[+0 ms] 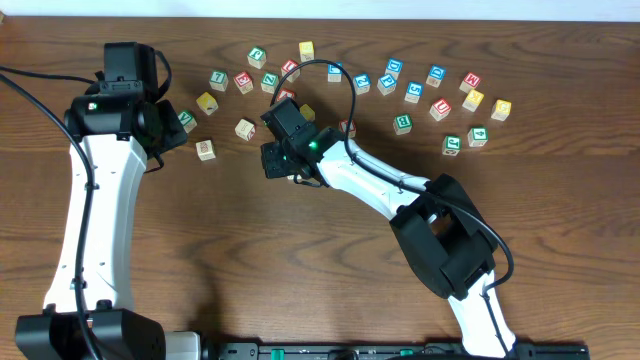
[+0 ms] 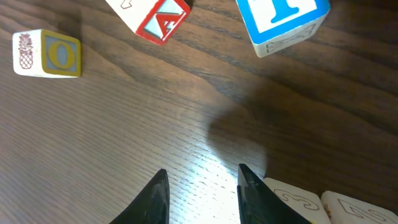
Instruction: Spell out CORL
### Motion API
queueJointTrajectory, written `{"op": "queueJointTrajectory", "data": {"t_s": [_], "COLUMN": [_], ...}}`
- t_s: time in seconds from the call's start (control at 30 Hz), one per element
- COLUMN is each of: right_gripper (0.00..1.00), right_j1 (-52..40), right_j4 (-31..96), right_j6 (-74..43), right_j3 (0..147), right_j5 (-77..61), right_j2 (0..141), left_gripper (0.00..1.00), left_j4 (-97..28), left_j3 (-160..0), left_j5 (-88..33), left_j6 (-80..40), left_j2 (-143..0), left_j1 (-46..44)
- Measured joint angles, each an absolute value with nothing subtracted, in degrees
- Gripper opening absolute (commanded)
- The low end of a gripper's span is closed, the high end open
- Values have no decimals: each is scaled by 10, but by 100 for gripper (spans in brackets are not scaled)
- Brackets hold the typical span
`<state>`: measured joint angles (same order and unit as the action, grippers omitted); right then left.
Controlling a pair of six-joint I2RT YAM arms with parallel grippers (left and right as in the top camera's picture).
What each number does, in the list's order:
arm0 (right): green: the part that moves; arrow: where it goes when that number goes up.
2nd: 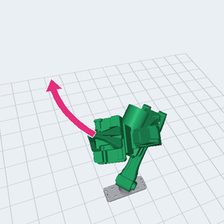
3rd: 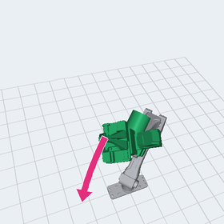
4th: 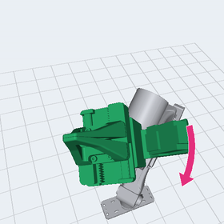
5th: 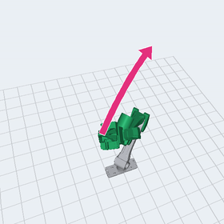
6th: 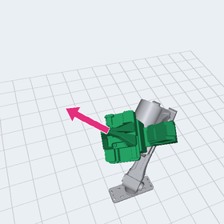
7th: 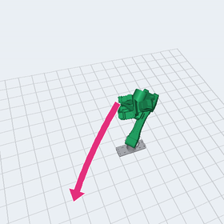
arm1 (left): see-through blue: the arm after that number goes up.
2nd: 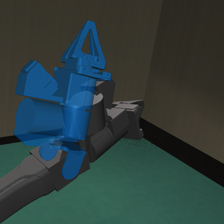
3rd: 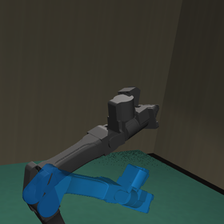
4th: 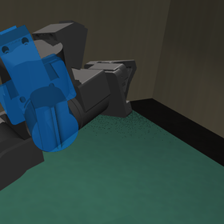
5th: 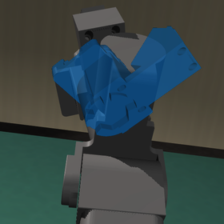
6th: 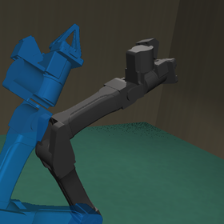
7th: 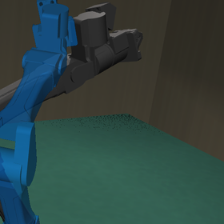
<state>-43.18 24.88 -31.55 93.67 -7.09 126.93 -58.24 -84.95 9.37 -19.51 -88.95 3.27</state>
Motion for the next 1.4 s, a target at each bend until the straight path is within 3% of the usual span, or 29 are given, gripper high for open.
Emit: {"op": "queueJointTrajectory", "data": {"t_s": [0.9,1.4], "right_gripper": [27,35], "right_j1": [-408,-380], "right_j4": [335,469], "right_j6": [-322,-285], "right_j3": [944,1097], "right_j5": [-68,-55], "right_j2": [1269,1269], "left_gripper": [52,52], "left_j4": [-582,-565], "left_j3": [-848,-847], "left_j5": [94,94], "left_j6": [-195,-195], "left_j2": [-889,-889], "left_j1": [33,33]}}
